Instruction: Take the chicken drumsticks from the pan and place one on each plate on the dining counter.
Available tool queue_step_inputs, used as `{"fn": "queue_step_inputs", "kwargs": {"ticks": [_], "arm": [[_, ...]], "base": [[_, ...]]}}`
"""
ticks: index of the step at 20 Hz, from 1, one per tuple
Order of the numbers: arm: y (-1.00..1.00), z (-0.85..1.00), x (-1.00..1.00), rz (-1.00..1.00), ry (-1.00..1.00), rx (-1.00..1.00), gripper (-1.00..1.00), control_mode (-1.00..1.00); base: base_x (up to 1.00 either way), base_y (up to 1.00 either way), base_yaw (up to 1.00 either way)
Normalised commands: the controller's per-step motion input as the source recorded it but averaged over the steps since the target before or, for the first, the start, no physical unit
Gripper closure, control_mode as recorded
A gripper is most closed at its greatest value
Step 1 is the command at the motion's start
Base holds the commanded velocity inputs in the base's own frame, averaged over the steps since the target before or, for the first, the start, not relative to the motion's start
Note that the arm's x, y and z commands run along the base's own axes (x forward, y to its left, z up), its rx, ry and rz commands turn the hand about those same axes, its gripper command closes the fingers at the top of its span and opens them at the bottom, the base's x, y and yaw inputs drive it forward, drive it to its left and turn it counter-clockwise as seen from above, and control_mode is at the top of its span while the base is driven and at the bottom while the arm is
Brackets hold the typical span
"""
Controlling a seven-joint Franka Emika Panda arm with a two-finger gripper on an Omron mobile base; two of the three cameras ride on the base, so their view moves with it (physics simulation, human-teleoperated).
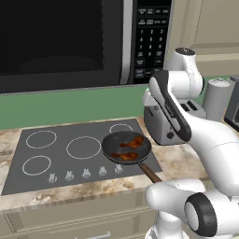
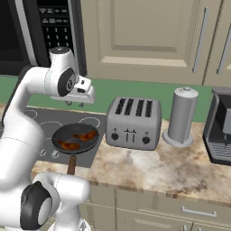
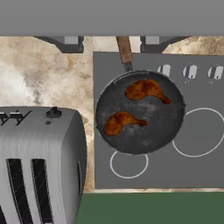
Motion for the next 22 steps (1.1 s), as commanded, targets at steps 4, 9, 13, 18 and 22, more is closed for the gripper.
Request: {"fn": "queue_step_inputs", "kwargs": {"ticks": [4, 9, 13, 18, 22], "arm": [[0.10, -0.16, 0.00, 0.00, 0.00, 0.00, -1.00, -1.00], [0.30, -0.34, 0.00, -0.05, 0.00, 0.00, -1.00, -1.00], [0.30, -0.34, -0.07, -0.13, -0.01, 0.00, -1.00, -1.00], [0.18, -0.33, -0.19, -0.21, 0.00, 0.00, -1.00, -1.00], [0.00, -0.32, -0.10, -0.29, 0.00, 0.06, -1.00, -1.00]], "base": [[0.00, 0.00, 0.00], [0.00, 0.00, 0.00], [0.00, 0.00, 0.00], [0.00, 0.00, 0.00], [0.00, 0.00, 0.00]]}}
